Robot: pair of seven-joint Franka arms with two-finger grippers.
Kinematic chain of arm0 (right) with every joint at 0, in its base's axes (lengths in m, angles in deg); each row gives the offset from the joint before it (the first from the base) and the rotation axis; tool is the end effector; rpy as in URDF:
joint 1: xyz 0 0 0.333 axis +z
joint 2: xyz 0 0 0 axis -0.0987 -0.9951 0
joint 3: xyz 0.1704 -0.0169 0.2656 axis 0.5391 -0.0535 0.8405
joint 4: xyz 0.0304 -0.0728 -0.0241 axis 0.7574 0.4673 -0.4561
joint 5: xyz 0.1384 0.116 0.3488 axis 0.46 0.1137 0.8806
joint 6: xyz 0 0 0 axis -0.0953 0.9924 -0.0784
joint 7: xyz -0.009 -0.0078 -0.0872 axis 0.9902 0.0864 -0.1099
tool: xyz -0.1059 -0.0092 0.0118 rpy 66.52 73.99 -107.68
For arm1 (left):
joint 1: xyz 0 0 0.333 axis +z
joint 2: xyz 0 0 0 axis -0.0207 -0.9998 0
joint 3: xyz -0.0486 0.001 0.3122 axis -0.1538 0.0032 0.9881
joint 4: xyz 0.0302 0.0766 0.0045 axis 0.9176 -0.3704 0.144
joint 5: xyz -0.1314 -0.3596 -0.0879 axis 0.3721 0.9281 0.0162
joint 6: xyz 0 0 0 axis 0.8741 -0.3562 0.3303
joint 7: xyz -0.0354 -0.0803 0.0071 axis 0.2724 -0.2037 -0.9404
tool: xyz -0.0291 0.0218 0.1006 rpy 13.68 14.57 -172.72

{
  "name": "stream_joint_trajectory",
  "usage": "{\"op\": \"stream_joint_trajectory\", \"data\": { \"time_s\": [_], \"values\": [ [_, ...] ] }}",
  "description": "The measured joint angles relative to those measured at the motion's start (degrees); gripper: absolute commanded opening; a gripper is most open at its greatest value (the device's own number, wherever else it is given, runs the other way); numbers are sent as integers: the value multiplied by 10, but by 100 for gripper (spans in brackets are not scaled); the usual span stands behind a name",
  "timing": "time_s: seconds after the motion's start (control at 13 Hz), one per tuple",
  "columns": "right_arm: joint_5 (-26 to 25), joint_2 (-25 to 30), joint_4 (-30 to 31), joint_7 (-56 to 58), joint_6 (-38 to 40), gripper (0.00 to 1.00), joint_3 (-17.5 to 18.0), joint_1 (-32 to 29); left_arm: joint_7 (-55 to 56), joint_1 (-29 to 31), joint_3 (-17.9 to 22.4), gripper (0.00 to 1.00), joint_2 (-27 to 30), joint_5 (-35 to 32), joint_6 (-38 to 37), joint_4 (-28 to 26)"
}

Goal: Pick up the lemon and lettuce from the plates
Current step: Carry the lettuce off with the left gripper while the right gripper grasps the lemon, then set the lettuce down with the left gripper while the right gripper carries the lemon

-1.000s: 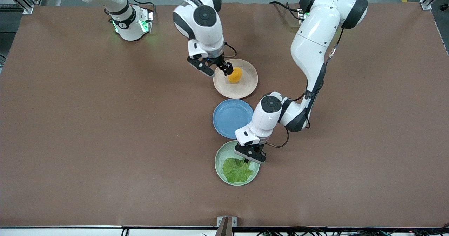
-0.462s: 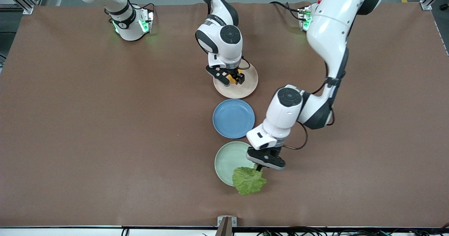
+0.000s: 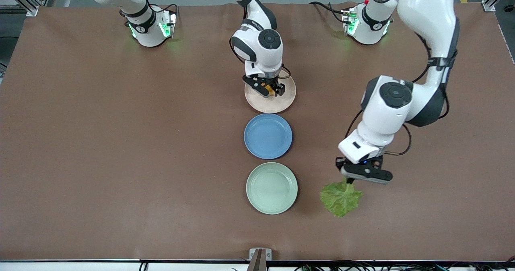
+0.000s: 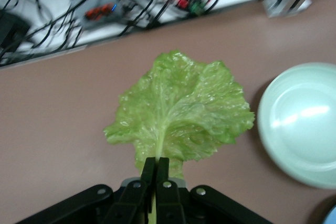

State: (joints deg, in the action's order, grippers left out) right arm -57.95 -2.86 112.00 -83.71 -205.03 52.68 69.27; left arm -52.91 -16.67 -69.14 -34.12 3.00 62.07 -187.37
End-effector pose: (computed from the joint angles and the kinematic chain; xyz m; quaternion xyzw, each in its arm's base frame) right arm 0.3370 0.5702 0.2122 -0.9424 0.3340 0.0162 0.0043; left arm 0.6597 -0.2112 0.3643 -0.9733 0.1271 -0.1911 0.0069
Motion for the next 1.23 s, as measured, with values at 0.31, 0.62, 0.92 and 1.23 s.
{"op": "stream_joint_trajectory", "data": {
  "time_s": [0.31,0.62,0.92,1.23],
  "values": [
    [-15,-3,0,-1,0,14,0,17,-15,28,0,0,30,0,0,-107],
    [-15,-2,-2,1,4,0,-10,16,-37,74,0,0,29,0,1,-179],
    [-17,41,-17,115,57,0,-29,-62,-52,114,0,3,30,0,3,-214],
    [-18,80,-16,353,86,0,-31,-231,-52,120,0,100,33,0,4,-231]
  ]
}}
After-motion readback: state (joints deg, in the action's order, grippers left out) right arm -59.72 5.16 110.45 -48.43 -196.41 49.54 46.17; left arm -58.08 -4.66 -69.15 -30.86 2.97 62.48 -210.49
